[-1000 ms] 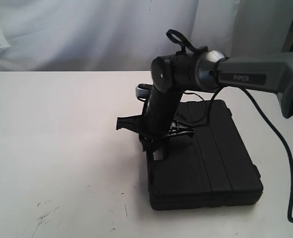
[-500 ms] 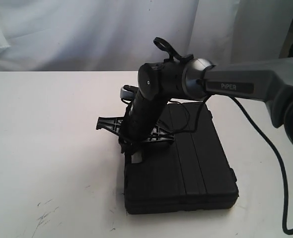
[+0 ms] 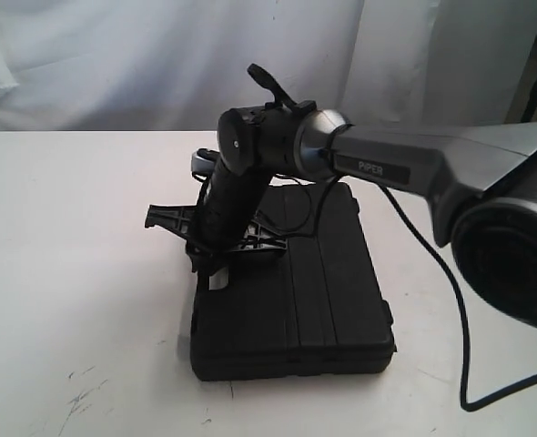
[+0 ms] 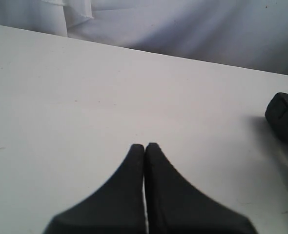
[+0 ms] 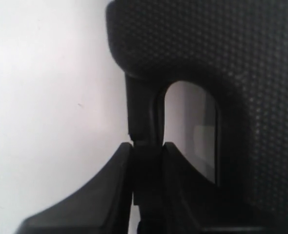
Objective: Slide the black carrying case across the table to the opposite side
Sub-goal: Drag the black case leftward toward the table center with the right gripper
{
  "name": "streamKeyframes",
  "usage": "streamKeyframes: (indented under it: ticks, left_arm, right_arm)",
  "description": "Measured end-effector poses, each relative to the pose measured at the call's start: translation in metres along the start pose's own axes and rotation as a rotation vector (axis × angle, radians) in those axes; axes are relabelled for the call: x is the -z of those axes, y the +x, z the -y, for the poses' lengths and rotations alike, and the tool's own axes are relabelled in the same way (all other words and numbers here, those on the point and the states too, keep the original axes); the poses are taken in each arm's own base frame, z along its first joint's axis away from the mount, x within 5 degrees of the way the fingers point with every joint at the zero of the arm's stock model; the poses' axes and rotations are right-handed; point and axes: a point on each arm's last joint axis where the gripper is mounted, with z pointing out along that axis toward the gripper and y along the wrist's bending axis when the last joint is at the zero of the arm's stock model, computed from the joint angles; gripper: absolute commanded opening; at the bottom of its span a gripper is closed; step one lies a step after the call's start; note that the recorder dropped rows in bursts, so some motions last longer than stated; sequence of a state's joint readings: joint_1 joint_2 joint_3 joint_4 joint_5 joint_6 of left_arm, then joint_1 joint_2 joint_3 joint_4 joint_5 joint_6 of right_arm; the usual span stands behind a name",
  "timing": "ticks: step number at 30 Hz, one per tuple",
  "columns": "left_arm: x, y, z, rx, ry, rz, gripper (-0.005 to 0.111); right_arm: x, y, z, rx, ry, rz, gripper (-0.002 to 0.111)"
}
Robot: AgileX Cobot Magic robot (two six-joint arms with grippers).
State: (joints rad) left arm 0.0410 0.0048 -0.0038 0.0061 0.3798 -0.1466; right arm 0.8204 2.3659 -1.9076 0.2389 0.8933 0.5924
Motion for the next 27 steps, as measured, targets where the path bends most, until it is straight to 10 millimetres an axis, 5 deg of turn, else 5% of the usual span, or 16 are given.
streamKeyframes:
  ticks: [9, 23, 27]
  left_arm:
    - [0.0, 0.0, 0.0, 0.0, 0.0, 0.0, 0.0]
    - [0.0, 0.0, 0.0, 0.0, 0.0, 0.0, 0.0]
    - [0.0, 0.0, 0.0, 0.0, 0.0, 0.0, 0.0]
  right_arm:
    - [-0.004, -0.005, -0.021, -0.007, -0.039, 0.034, 0.0]
    - [-0.012, -0.013, -0.027, -0.055, -0.06, 0.051, 0.0]
    - [-0.012, -0.014, -0.026, -0.056, -0.048, 0.064, 0.011]
